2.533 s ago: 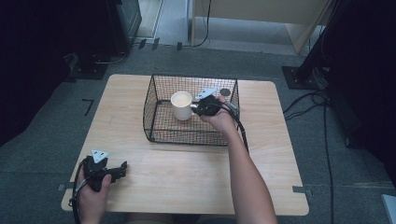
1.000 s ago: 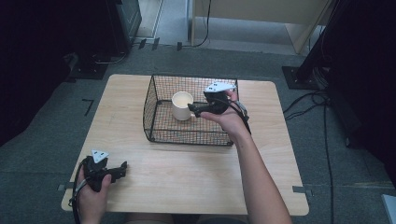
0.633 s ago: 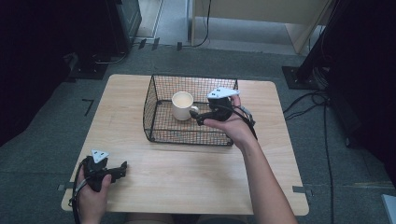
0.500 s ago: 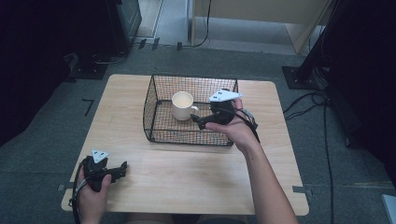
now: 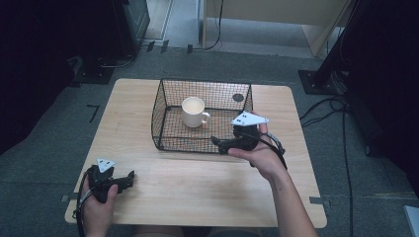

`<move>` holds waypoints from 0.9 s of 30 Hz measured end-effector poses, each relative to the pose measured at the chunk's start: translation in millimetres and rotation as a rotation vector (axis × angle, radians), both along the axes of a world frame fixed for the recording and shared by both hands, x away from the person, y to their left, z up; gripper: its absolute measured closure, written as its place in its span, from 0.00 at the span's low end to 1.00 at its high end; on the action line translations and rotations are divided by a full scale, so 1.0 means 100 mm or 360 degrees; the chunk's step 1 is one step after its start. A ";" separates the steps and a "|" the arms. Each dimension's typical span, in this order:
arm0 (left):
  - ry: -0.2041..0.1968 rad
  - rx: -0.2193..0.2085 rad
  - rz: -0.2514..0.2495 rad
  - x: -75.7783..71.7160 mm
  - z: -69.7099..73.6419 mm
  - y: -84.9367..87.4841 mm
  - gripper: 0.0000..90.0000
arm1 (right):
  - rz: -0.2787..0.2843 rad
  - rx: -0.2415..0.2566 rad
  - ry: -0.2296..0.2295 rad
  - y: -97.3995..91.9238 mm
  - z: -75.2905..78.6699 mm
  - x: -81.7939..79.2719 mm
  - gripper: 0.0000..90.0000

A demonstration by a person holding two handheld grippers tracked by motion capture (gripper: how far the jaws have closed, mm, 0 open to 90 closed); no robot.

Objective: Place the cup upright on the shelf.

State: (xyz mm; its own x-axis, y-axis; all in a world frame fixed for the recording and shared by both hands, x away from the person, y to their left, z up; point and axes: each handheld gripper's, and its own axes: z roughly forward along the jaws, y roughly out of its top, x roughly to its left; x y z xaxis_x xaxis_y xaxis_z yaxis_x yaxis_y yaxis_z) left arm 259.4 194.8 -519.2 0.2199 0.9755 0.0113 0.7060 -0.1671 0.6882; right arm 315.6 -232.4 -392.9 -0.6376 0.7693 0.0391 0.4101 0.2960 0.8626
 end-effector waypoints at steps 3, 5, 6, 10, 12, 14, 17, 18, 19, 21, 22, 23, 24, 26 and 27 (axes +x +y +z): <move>-0.0001 0.0000 0.0000 0.00 0.00 0.00 0.01 | 0.0020 0.0007 -0.0007 -0.05 -0.05 -0.12 0.00; 0.0000 0.0001 -0.0001 0.00 0.00 0.00 0.01 | 0.0012 0.0000 -0.0007 -0.08 -0.08 -0.20 0.00; 0.0000 -0.0002 0.0001 0.00 0.00 0.00 0.01 | 0.0011 -0.0003 -0.0014 -0.11 -0.09 -0.23 0.00; 0.0002 -0.0001 0.0000 0.00 0.00 0.00 0.01 | -0.0013 0.0008 -0.0020 -0.21 -0.14 -0.36 0.00; 0.0002 0.0000 -0.0001 0.00 0.00 0.00 0.01 | -0.0012 0.0011 -0.0027 -0.25 -0.16 -0.42 0.00; 0.0002 0.0000 -0.0001 0.00 0.00 0.00 0.01 | -0.0023 -0.0004 -0.0028 -0.29 -0.19 -0.47 0.00; 0.0001 -0.0001 -0.0001 0.00 0.00 0.00 0.01 | -0.0036 0.0003 -0.0019 -0.35 -0.23 -0.54 0.00; 0.0001 -0.0001 -0.0001 0.00 0.00 0.00 0.01 | -0.0043 0.0006 -0.0019 -0.37 -0.24 -0.56 0.00; 0.0000 -0.0001 0.0000 0.00 0.00 0.00 0.01 | -0.0049 0.0010 -0.0019 -0.40 -0.25 -0.58 0.00; 0.0000 -0.0001 -0.0001 0.00 0.00 0.00 0.01 | -0.0057 0.0027 -0.0015 -0.44 -0.28 -0.62 0.00; 0.0000 -0.0001 0.0000 0.00 0.00 0.00 0.01 | -0.0064 0.0023 -0.0015 -0.46 -0.30 -0.64 0.00; 0.0000 -0.0001 0.0000 0.00 0.00 0.00 0.01 | -0.0076 0.0021 -0.0009 -0.48 -0.31 -0.66 0.00; 0.0000 -0.0001 0.0000 0.00 0.00 0.00 0.01 | -0.0084 0.0022 -0.0007 -0.51 -0.33 -0.68 0.00; 0.0000 -0.0001 0.0000 0.00 0.00 0.00 0.01 | -0.0101 0.0019 -0.0001 -0.57 -0.37 -0.72 0.00; 0.0000 -0.0001 0.0000 0.00 0.00 0.00 0.01 | -0.0113 0.0018 0.0001 -0.60 -0.39 -0.74 0.00</move>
State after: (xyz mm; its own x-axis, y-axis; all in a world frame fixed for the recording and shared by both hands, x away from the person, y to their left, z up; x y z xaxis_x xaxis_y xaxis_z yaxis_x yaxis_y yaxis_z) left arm 259.3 194.7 -519.3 0.2201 0.9754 0.0107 0.7060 -0.1669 0.6883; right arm 241.8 -292.2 -431.7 -0.5817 0.8120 0.0485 0.4305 0.2567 0.8653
